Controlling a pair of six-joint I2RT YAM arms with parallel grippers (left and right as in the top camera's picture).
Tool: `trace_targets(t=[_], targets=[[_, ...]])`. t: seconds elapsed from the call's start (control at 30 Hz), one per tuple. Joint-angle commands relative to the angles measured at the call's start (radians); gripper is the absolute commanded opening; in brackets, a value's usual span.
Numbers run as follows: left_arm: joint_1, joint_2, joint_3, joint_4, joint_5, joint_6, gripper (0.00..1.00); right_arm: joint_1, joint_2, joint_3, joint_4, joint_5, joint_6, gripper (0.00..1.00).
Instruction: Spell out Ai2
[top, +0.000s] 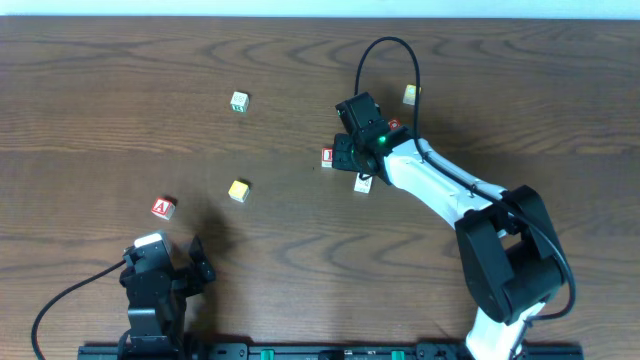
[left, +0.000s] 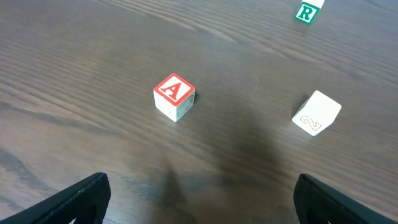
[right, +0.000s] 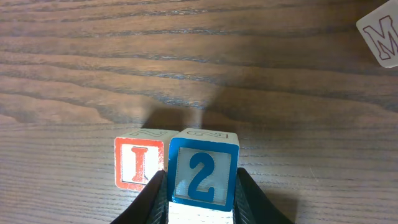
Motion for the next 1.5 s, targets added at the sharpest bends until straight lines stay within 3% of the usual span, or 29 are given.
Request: trace_targets(t=[0.0, 1.07, 1.3, 1.47], targets=[[-0.001, -0.005, -0.010, -0.002, 0.000, 0.006, 0.95, 0.004, 0.016, 0.001, 0.000, -0.003, -0.012, 0.22], [-0.001, -0.005, -0.010, -0.002, 0.000, 0.006, 0.95, 0.017, 0.016, 0.001, 0.008, -0.003, -0.015, 0.37], [-0.001, -0.005, -0.010, -0.002, 0.000, 0.006, 0.95, -0.005, 0.016, 0.002, 0.026, 0.020, -0.015, 0.35], [-0.001, -0.005, -0.010, -0.002, 0.000, 0.006, 0.95, -0.044, -0.005, 0.002, 0.026, 0.019, -0.015, 0.20]])
